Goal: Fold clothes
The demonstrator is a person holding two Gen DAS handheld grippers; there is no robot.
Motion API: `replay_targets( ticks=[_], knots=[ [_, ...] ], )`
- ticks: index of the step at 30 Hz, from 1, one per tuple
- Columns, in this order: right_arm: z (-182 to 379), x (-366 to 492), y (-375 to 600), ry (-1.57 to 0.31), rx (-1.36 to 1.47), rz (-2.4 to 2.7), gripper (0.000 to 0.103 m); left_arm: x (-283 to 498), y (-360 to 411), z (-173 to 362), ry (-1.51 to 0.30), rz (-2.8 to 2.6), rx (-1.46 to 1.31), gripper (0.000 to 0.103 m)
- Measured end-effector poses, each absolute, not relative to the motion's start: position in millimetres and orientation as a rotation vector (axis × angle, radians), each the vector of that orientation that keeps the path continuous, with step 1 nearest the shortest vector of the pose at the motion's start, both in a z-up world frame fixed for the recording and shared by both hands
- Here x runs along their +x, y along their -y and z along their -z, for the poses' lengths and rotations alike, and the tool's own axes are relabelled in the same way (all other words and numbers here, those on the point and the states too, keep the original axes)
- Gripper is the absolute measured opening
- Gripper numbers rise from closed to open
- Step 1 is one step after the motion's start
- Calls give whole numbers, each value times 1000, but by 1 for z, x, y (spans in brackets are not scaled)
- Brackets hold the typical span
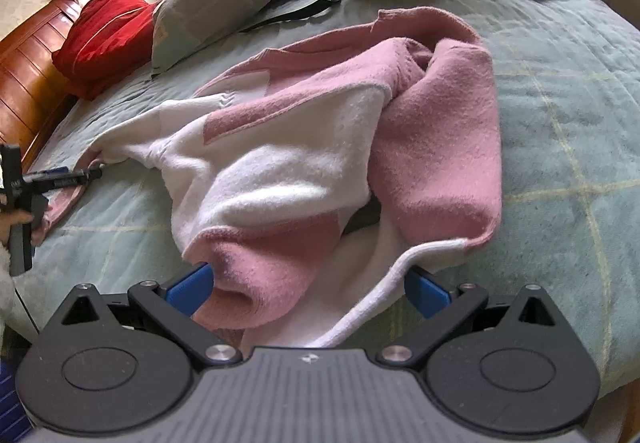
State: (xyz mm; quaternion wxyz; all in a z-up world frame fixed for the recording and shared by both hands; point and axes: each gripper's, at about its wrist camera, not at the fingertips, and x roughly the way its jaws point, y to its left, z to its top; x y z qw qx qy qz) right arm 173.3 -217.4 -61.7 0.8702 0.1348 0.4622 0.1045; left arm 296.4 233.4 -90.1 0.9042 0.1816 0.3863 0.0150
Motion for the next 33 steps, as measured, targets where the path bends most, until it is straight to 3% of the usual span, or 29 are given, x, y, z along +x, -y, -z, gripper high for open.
replay_targets(
  ticks=[7, 17, 33],
  knots=[
    [60, 166, 215, -960, 287, -227, 103, 309, -245, 98, -771, -228, 350, 103],
    [59, 171, 206, -961, 261, -234, 103, 273, -309, 61, -650, -462, 256, 103],
    [58, 167, 199, -959, 248, -238, 103, 246, -327, 97, -807, -361, 303, 102]
  ],
)
